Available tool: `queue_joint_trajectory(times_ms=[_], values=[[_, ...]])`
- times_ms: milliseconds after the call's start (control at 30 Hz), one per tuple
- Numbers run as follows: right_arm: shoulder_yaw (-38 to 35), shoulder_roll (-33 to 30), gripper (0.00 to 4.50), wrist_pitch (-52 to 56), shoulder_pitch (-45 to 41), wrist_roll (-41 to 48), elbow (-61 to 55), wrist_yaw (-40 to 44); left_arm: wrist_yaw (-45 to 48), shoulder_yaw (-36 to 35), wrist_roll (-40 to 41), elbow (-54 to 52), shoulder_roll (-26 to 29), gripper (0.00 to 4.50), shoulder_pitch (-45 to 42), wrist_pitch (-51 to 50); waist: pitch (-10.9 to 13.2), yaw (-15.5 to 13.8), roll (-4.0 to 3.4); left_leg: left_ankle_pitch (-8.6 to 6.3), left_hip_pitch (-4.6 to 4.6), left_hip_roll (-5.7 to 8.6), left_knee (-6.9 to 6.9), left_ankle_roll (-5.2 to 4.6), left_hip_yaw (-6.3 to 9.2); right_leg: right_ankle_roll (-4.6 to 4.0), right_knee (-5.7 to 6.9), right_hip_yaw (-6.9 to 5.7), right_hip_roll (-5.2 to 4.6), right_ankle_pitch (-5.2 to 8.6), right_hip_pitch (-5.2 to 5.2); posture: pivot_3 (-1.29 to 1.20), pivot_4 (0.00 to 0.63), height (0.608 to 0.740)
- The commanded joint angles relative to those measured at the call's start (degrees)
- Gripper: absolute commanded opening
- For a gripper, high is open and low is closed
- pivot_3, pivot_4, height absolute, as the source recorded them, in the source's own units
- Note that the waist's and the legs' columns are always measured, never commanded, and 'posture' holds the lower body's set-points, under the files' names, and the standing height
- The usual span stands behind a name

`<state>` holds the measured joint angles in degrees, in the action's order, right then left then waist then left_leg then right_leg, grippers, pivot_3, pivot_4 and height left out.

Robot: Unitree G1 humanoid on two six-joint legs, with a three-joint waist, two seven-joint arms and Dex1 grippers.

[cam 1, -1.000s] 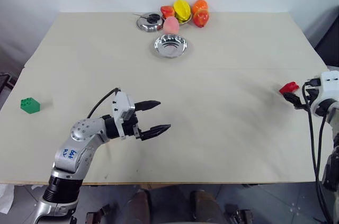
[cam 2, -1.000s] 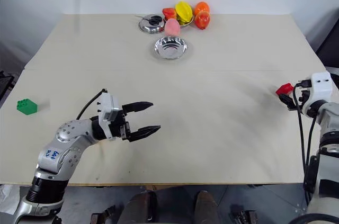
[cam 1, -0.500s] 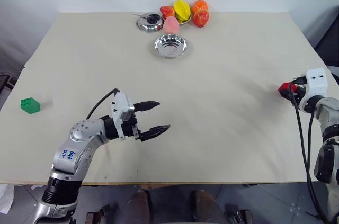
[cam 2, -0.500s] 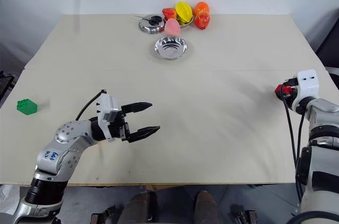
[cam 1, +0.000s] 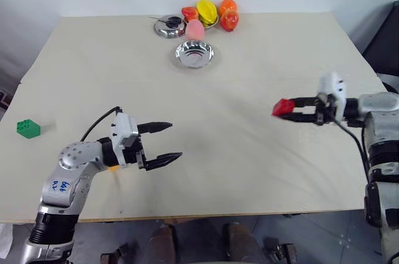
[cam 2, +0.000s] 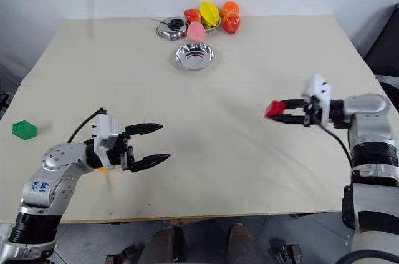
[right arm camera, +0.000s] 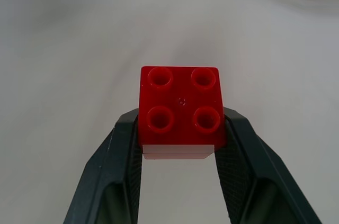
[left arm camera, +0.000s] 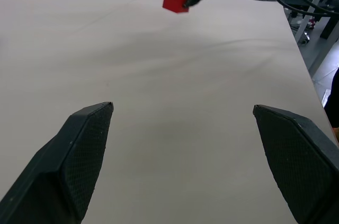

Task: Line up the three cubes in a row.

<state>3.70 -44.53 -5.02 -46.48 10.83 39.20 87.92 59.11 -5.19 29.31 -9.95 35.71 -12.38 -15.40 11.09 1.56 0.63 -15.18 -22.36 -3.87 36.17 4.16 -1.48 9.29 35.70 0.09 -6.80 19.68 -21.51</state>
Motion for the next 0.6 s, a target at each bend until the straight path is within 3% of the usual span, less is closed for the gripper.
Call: queue_joint_trajectory(times_ms=[33, 200, 300, 600], values=[[3.64, 0.89, 1.49, 1.98, 0.32, 2.19, -4.68, 4.58, 1.72, -0.68, 0.04, 0.82, 0.24, 4.50, -0.05, 2.51, 0.00, -0.11, 0.00, 0.00, 0.00, 0.00, 0.02, 0.00, 0.00, 0.00, 0.00, 0.00, 0.00, 0.00, 0.00, 0.00, 0.150, 0.740], [7.89, 3.77, 1.49, -4.14, 0.20, -0.40, 0.39, 4.22, 1.65, -0.18, -0.13, 0.71, -0.34, 4.50, 0.56, 3.14, 0.00, -0.08, 0.01, -0.02, -0.02, 0.00, 0.02, -0.03, 0.00, -0.01, 0.01, 0.01, 0.00, 0.00, 0.00, 0.00, 0.150, 0.740], [12.26, 2.40, 1.49, -1.35, 0.33, 2.20, 1.16, 4.52, 1.33, -0.65, -0.11, 0.00, -0.15, 4.50, 1.52, 3.27, 0.00, 0.04, 0.00, -0.02, 0.00, 0.00, 0.02, -0.03, 0.00, -0.01, 0.03, 0.02, 0.00, 0.00, -0.01, 0.00, 0.150, 0.740], [12.78, 1.17, 1.49, -10.17, -0.58, 0.79, 9.21, 4.58, 0.14, -1.54, -0.01, -1.12, 0.09, 4.50, 2.52, 3.34, 0.01, -0.14, -0.01, -0.03, 0.02, 0.00, 0.11, -0.04, -0.02, -0.01, 0.13, 0.07, 0.00, 0.00, -0.01, 0.00, 0.150, 0.740]])
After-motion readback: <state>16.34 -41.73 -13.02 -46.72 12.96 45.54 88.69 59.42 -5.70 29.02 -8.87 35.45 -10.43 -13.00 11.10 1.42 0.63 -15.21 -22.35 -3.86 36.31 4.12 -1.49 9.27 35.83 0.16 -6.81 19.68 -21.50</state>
